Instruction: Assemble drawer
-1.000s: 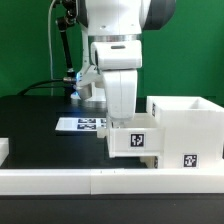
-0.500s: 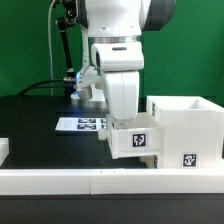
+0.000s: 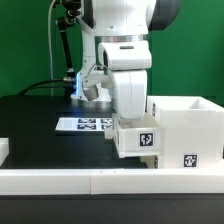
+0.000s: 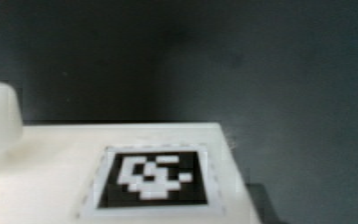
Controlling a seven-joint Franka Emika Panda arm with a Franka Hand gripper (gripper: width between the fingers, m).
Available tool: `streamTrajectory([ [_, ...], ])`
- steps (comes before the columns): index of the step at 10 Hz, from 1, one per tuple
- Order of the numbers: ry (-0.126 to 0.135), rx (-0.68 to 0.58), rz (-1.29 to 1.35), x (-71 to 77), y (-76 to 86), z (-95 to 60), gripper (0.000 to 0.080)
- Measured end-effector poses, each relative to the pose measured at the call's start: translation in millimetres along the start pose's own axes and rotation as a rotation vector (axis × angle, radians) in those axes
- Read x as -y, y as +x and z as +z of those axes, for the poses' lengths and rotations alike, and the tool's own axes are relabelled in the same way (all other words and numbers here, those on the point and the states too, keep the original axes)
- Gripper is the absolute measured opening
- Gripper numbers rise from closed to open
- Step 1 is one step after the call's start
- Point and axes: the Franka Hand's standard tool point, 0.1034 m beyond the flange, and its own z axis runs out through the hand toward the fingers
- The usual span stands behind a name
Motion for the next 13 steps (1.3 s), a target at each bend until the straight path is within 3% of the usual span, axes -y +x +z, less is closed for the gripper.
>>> streamTrajectory([
  [3, -0.003, -0.001, 0.004, -0.5, -0.2, 0.4, 0.0044],
  [4, -0.003, -0.001, 0.005, -0.3, -0.3, 0.5, 0.0139],
  [5, -0.002, 0.0, 0.005, 0.1, -0.5, 0.6, 0.0139],
  [7, -0.008, 0.003, 0.002, 0.5, 0.4, -4.2, 0.0518],
  [8, -0.008, 0.005, 0.002, -0.3, 0.7, -8.0, 0.0607],
  [11, -0.001, 0.018, 0.002, -4.8, -2.3, -24.6, 0.0647],
  [13, 0.009, 0.026, -0.007, -10.1, -12.8, -35.2, 0.0647],
])
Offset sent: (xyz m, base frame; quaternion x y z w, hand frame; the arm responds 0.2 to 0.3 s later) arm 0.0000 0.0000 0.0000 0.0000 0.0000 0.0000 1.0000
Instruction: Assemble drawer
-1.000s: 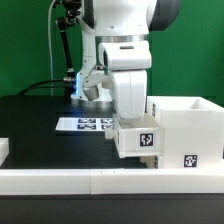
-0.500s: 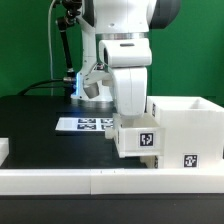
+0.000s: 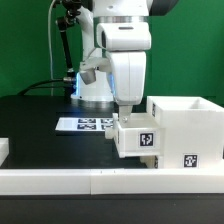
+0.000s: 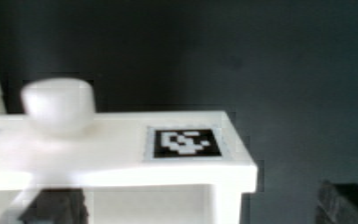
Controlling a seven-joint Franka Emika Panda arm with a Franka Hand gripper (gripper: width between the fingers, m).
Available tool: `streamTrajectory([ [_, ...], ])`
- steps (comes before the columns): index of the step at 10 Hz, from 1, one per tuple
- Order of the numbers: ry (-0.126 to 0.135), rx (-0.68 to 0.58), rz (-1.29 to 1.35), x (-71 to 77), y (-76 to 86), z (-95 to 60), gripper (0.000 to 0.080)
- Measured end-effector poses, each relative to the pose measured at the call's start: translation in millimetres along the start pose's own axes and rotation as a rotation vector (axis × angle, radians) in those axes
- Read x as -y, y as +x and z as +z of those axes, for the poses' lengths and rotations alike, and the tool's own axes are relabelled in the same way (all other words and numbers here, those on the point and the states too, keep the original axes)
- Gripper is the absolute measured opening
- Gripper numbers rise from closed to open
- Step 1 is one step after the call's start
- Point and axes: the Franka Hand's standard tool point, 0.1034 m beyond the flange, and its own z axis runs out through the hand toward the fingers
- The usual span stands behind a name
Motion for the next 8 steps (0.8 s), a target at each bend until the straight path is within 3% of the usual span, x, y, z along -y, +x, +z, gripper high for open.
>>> streamTrajectory([
  [4, 0.009, 0.009, -0.038, -12.9, -17.1, -18.1, 0.0649],
  [8, 0.012, -0.03, -0.055, -12.4, -25.1, -13.4, 0.0649],
])
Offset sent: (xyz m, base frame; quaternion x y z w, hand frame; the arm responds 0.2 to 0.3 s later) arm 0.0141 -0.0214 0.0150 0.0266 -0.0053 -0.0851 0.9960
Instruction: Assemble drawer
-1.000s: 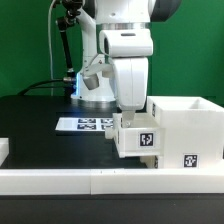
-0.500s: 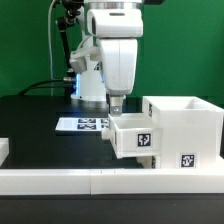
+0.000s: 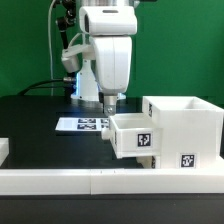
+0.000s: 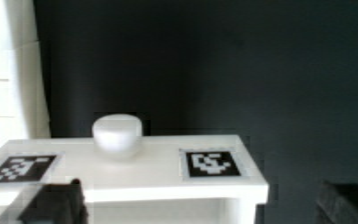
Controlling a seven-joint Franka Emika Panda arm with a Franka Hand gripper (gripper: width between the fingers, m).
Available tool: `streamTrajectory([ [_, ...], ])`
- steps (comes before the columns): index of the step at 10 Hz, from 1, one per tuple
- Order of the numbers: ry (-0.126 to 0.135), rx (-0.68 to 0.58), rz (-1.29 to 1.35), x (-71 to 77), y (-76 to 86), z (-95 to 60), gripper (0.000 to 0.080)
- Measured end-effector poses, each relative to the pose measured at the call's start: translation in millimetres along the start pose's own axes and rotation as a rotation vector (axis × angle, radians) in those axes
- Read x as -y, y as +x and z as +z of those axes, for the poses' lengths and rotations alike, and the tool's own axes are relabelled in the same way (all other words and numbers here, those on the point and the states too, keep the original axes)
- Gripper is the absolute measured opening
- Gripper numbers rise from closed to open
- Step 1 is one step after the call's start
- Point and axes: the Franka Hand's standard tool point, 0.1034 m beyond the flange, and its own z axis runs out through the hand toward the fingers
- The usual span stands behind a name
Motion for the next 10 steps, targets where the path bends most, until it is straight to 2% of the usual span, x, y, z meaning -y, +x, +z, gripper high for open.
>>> streamTrajectory([
  [2, 0.0, -0.104, 0.015, -11.3, -12.8, 9.1, 0.0649],
  [6, 0.023, -0.217, 0.073, -24.5, -22.4, 29.0, 0.0649],
  [10, 0.03, -0.22, 0.099, -24.7, -4.3, 37.6, 0.0649],
])
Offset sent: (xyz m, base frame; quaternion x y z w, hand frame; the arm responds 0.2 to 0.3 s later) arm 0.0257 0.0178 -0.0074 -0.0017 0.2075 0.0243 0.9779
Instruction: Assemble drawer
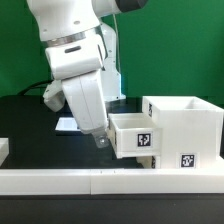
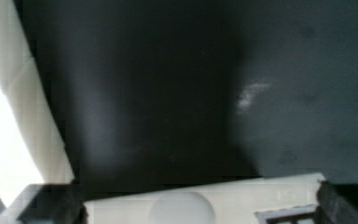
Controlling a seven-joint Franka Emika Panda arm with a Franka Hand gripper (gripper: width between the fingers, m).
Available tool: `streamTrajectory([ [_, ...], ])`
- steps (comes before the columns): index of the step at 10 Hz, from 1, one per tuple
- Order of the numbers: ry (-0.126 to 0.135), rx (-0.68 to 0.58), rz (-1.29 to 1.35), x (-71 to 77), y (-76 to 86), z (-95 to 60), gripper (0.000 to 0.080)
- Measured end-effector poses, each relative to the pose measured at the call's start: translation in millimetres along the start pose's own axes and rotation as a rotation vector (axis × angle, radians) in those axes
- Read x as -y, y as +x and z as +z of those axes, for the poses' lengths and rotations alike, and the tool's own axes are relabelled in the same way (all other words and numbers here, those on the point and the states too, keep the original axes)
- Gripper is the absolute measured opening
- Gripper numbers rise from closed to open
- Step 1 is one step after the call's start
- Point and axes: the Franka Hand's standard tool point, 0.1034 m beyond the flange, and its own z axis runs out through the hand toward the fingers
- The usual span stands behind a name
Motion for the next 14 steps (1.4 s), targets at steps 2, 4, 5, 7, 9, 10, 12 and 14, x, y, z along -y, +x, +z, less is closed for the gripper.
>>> streamTrajectory([
  [2, -0.008, 0.007, -0.006, -1.1, 2.8, 1.4, 0.0649],
  [4, -0.01, 0.007, -0.006, -1.5, 3.8, 1.4, 0.0649],
  [5, -0.022, 0.007, -0.016, -3.2, 9.9, 1.4, 0.0649],
  [7, -0.02, 0.003, -0.028, -3.5, 18.4, 2.9, 0.0649],
  [9, -0.012, -0.002, -0.025, -3.1, 32.6, 7.5, 0.0649],
  [10, -0.006, -0.006, -0.034, -2.6, 43.7, 11.6, 0.0649],
  [12, 0.003, -0.011, -0.031, -1.0, 63.6, 18.4, 0.0649],
  [14, -0.009, -0.006, -0.022, -1.6, 65.4, 20.6, 0.0649],
])
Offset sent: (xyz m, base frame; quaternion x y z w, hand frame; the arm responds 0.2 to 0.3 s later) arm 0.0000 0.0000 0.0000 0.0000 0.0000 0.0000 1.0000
